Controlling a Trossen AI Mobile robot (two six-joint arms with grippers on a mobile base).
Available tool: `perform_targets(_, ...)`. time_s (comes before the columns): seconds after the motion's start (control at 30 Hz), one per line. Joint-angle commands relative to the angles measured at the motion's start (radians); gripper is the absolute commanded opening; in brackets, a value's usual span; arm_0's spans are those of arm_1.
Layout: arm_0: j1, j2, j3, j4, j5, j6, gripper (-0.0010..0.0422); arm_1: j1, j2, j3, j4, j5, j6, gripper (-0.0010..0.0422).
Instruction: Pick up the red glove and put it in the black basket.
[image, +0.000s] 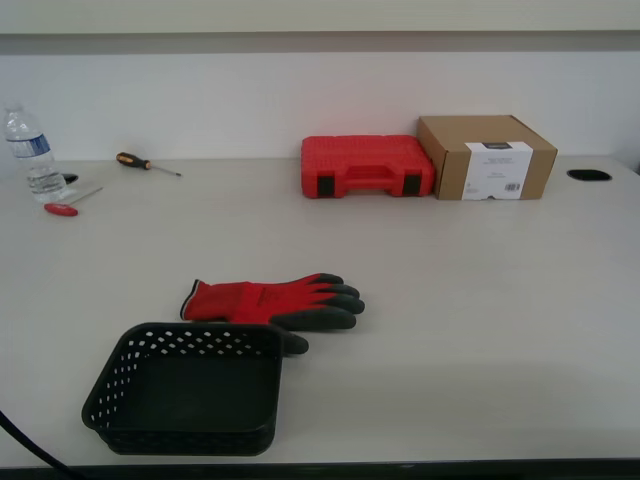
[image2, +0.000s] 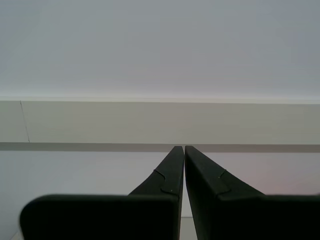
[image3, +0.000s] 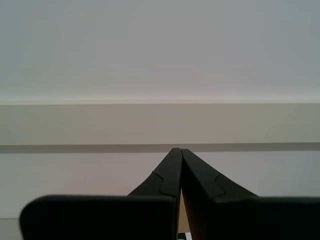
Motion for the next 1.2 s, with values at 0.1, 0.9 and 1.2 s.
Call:
perform_targets(0.1, -0.001, 0.0, 0.001, 0.003, 0.0, 0.003, 0.0, 0.0, 0.0, 0.0, 0.004, -0.015, 0.0, 0.0)
perform_targets(0.9, 0.0, 0.0, 0.001, 0.003, 0.0, 0.003, 0.0, -0.003, 0.131, 0.223, -0.751, 0.172, -0.011, 0.0)
perform_targets(1.2, 0.0, 0.0, 0.001, 0.003, 0.0, 0.003, 0.0, -0.047, 0.389, 0.409, -1.061, 0.362, -0.004, 0.0)
